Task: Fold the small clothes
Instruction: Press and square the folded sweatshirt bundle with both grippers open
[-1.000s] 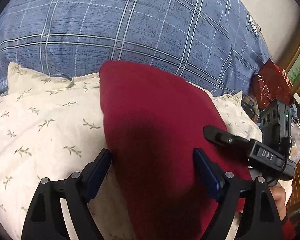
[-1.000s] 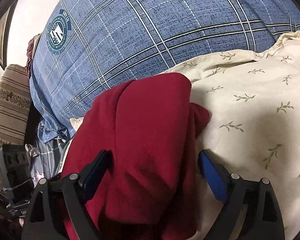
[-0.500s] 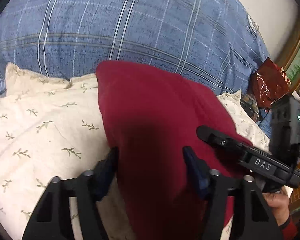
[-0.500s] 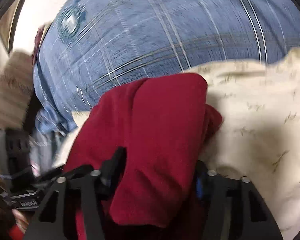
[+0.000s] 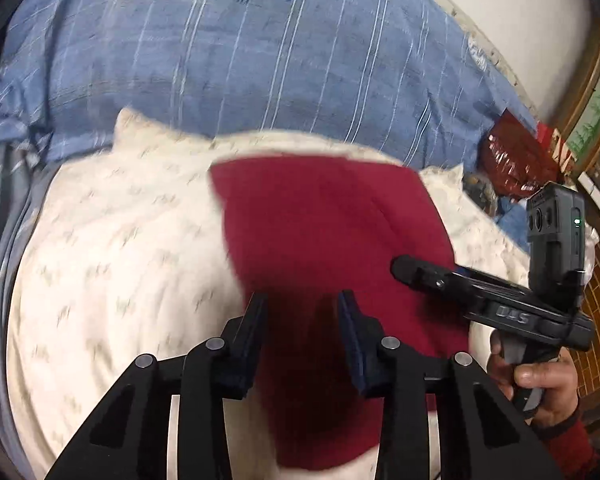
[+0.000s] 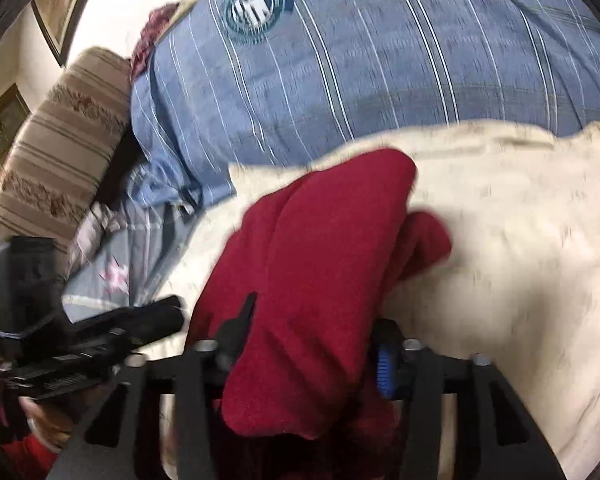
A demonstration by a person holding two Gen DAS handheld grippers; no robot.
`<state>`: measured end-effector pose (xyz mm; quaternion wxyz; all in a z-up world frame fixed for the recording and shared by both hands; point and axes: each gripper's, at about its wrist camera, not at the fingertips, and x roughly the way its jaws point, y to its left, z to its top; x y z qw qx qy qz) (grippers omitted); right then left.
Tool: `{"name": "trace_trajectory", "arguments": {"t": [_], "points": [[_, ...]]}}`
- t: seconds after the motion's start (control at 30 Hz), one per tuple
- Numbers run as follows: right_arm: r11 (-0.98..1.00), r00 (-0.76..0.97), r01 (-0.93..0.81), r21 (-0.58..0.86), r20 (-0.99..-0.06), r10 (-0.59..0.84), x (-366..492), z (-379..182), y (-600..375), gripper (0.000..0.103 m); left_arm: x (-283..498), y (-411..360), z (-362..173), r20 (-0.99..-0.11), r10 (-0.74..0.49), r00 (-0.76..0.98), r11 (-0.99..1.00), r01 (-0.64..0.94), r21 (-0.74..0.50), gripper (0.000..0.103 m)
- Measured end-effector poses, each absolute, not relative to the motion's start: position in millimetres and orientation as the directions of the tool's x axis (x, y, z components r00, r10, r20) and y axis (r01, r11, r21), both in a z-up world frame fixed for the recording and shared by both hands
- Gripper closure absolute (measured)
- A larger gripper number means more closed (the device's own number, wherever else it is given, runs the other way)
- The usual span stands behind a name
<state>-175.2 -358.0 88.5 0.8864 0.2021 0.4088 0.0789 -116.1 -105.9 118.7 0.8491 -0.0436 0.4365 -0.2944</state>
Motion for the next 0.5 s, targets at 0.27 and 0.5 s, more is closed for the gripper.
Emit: {"name": "trace_trajectory", "arguments": {"t": [0.27, 0.5], "points": [[0.931, 0.661, 0.185, 0.316, -0.741, 0.12, -210, 98, -374, 0.037, -130, -98, 113, -0.731, -0.488, 0.477, 0.864, 0.382, -0.328, 0.053], [0.967, 0.696, 0.014, 0.256, -0.697, 0.174, -215, 120, -342, 0.04, -133, -126, 117, -0.717, -0.451, 0.531, 0.879, 0.401, -0.257, 0.046]]}}
